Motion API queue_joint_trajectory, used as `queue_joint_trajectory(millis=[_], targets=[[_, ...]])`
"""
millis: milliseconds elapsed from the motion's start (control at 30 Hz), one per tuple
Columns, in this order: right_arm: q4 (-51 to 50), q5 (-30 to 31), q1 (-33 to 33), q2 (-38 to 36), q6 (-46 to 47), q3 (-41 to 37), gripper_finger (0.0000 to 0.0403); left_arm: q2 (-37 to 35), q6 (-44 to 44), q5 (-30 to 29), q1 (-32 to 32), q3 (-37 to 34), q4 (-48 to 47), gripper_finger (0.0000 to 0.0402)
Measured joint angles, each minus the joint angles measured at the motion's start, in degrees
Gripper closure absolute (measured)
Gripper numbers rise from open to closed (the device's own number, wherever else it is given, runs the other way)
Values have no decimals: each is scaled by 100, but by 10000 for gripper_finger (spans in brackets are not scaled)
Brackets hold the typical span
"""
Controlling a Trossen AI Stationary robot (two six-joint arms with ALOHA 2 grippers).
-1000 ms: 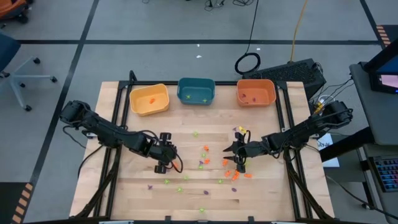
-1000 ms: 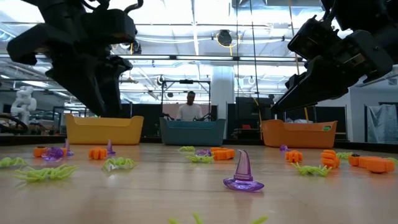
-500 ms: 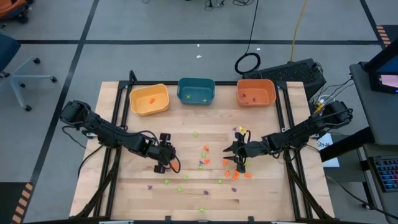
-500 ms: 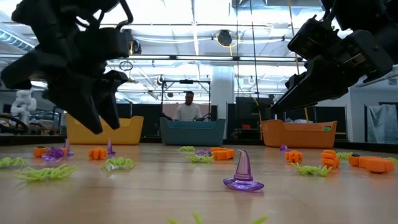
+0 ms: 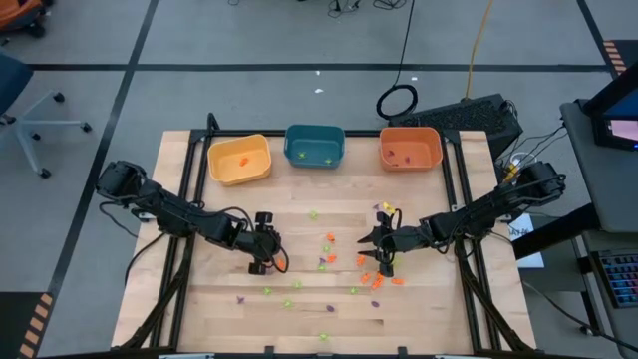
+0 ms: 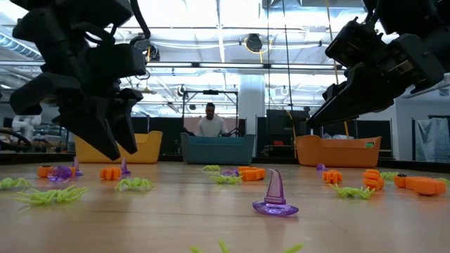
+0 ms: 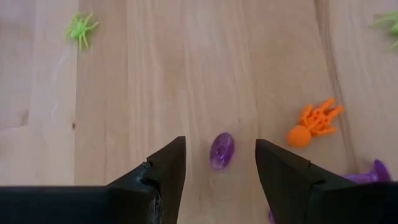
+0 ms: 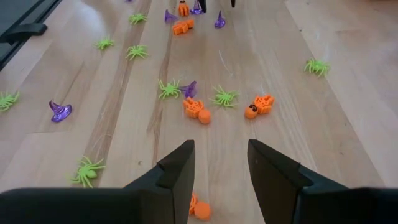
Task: Sort Halloween decoration
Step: Put the violet witch hat toy into the orange bin
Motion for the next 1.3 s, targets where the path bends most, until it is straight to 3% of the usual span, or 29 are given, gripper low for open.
queue_joint_trajectory(millis=[800,1300], targets=[[17,4,0,0,-2,2,268,444,-305,7,-11,8,251,216],[2,5,0,0,-20,2,268,426,-410,328,-11,7,271,325]])
